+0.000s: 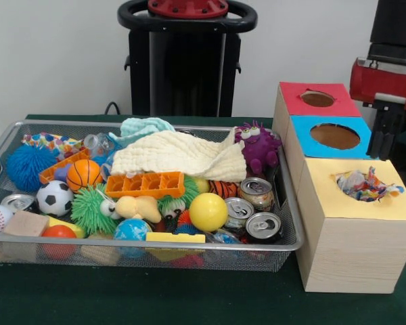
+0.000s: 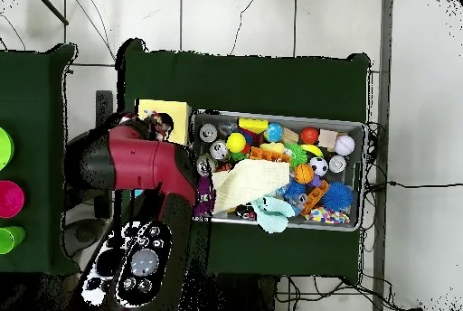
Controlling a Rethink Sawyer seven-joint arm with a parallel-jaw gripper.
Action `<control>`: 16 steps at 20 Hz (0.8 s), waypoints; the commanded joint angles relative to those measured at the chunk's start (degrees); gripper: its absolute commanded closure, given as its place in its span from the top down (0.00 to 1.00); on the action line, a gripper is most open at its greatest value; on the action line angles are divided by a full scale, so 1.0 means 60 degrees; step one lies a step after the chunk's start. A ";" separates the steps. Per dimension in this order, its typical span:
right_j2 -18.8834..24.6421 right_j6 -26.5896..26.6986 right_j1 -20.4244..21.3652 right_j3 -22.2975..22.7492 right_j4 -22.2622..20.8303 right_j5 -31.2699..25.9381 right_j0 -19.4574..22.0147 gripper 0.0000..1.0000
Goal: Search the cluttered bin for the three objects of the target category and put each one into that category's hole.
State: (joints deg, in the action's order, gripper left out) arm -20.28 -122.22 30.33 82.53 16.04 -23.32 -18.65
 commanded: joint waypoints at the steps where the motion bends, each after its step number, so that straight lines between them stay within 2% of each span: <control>1: 0.0914 -0.1726 -0.0546 0.1248 0.0079 0.0454 0.0196 0.00; 7: 0.1059 -0.1801 -0.0705 0.1505 0.0129 0.0944 0.0200 0.00; 16: 0.1204 -0.2065 -0.0597 0.1720 0.0432 0.1045 -0.0014 0.00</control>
State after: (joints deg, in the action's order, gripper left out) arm -20.17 -122.22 28.82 86.64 16.41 -19.30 -18.74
